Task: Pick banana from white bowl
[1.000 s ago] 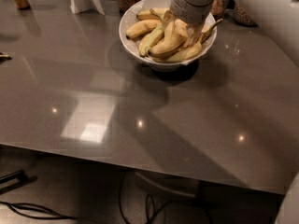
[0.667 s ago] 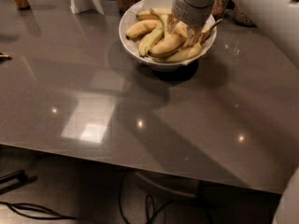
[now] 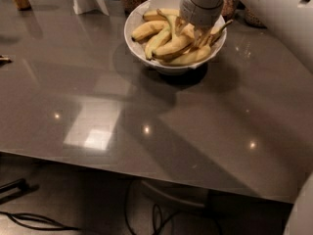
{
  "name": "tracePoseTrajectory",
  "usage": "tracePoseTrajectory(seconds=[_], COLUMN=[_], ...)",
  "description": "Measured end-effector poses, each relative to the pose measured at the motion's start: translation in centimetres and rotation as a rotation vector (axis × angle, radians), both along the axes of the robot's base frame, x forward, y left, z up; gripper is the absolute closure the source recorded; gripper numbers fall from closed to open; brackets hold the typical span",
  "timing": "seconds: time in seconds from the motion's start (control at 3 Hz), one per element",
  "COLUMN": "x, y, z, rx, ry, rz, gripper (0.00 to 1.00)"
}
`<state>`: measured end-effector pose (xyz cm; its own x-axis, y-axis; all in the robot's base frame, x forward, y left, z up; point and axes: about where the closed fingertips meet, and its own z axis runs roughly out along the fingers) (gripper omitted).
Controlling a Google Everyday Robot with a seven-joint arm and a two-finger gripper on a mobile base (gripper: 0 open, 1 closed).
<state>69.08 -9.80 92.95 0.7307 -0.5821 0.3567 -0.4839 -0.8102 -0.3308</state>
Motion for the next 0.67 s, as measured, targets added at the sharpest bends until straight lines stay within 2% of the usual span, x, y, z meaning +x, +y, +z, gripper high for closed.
tracePoseTrajectory(seconds=[0.33,0.67], x=[0.0,-0.4], y=[0.0,-0.2], z=[0.0,2.9], rx=[0.0,0.025], ry=[-0.001,-0.059], rz=[0.0,-0.004], gripper=[1.0,1.0])
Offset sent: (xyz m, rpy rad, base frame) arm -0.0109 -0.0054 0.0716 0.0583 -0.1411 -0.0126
